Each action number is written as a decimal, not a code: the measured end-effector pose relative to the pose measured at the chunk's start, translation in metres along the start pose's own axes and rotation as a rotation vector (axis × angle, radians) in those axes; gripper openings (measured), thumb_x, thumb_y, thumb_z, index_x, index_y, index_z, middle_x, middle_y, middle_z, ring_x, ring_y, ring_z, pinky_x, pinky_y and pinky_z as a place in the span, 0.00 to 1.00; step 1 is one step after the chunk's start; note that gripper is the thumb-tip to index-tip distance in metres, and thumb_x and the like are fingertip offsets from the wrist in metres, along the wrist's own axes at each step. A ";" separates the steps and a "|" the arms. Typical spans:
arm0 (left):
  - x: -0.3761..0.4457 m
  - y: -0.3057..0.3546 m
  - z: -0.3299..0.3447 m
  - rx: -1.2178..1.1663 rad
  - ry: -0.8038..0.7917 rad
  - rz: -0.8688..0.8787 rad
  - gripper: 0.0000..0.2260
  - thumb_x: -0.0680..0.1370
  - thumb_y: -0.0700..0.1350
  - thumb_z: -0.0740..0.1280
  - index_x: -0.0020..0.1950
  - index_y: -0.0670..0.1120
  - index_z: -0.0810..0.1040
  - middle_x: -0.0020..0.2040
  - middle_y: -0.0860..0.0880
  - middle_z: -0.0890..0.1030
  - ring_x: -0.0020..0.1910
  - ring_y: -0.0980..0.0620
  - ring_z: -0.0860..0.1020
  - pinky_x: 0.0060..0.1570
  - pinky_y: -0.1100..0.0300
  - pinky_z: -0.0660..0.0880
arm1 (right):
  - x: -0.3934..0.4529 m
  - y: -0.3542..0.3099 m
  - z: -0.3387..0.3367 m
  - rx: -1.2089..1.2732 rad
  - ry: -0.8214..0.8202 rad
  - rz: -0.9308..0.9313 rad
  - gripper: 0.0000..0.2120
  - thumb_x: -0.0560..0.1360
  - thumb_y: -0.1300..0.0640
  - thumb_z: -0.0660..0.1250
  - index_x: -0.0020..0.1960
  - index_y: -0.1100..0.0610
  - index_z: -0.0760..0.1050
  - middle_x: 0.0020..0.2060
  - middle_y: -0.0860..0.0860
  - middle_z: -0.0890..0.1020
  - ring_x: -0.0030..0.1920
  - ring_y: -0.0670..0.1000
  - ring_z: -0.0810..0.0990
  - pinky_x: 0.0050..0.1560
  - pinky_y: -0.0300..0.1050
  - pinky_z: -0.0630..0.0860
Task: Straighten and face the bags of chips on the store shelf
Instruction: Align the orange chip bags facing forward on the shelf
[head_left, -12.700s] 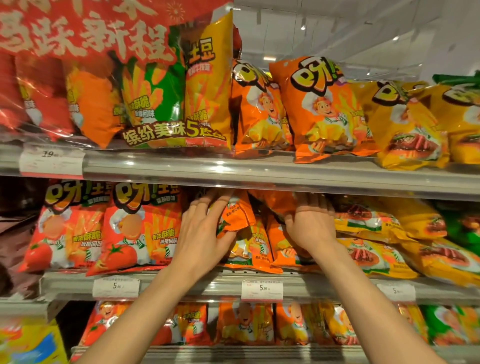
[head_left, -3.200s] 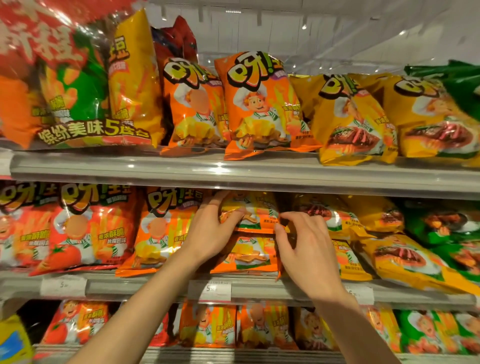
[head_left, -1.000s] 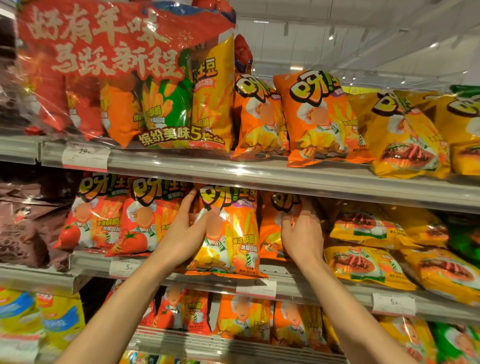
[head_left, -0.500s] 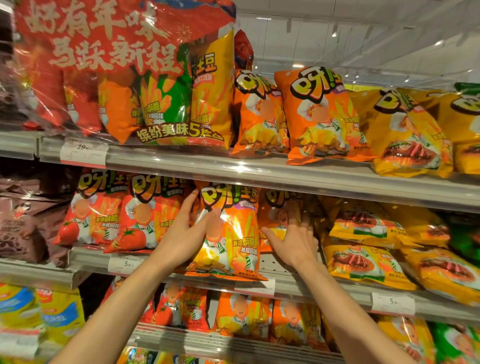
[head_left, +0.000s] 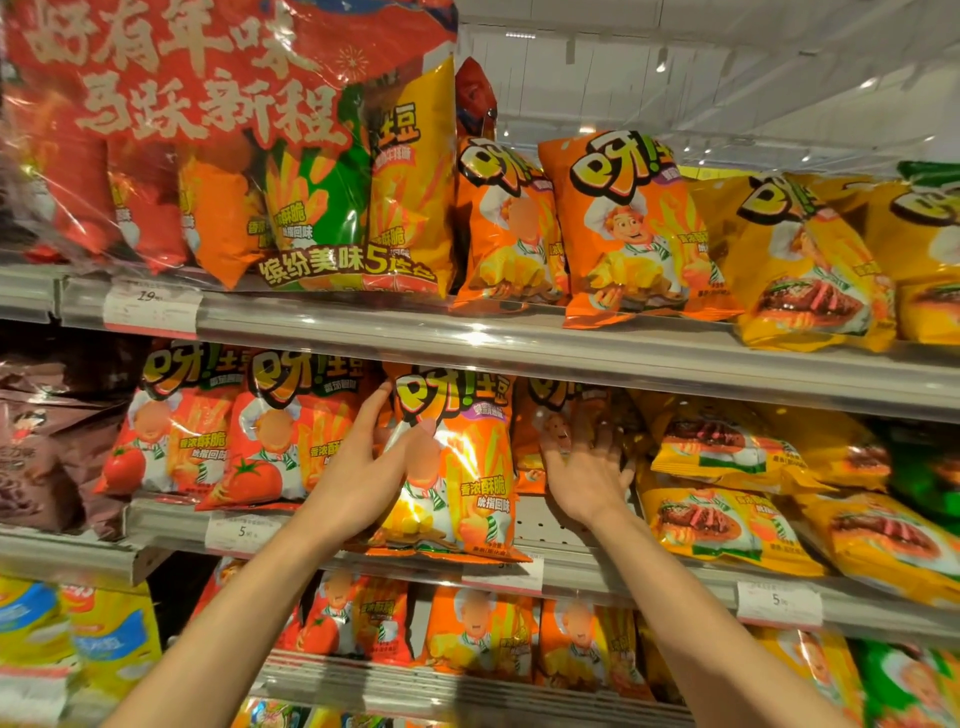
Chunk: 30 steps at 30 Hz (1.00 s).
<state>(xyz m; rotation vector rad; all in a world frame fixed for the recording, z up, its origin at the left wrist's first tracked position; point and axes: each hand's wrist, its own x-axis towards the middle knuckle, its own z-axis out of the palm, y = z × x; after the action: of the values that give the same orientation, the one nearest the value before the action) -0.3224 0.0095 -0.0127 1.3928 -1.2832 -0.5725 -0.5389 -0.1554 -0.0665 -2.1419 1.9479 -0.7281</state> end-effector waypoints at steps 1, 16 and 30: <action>0.000 0.000 0.001 -0.004 -0.001 0.004 0.33 0.79 0.60 0.64 0.80 0.59 0.54 0.61 0.68 0.69 0.61 0.64 0.69 0.59 0.63 0.64 | -0.004 -0.002 -0.005 0.040 0.015 0.000 0.36 0.79 0.30 0.40 0.81 0.47 0.43 0.81 0.59 0.47 0.80 0.60 0.45 0.76 0.65 0.39; 0.016 -0.002 0.058 0.118 -0.037 0.099 0.35 0.75 0.67 0.67 0.78 0.57 0.62 0.68 0.59 0.71 0.69 0.59 0.68 0.68 0.58 0.66 | -0.062 -0.015 -0.055 0.788 -0.021 0.010 0.40 0.74 0.35 0.67 0.78 0.52 0.58 0.68 0.51 0.74 0.66 0.54 0.75 0.66 0.53 0.73; 0.028 -0.072 0.045 0.670 0.187 0.245 0.31 0.79 0.67 0.50 0.78 0.55 0.62 0.80 0.42 0.57 0.79 0.43 0.54 0.73 0.40 0.61 | -0.078 -0.020 -0.021 0.061 0.261 -0.188 0.46 0.73 0.23 0.48 0.80 0.51 0.49 0.78 0.56 0.55 0.78 0.58 0.54 0.74 0.57 0.59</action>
<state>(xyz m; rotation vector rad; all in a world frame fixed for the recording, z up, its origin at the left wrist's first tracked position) -0.3265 -0.0472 -0.0819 1.7367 -1.5317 0.1807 -0.5331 -0.0728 -0.0589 -2.3145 1.8249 -1.1365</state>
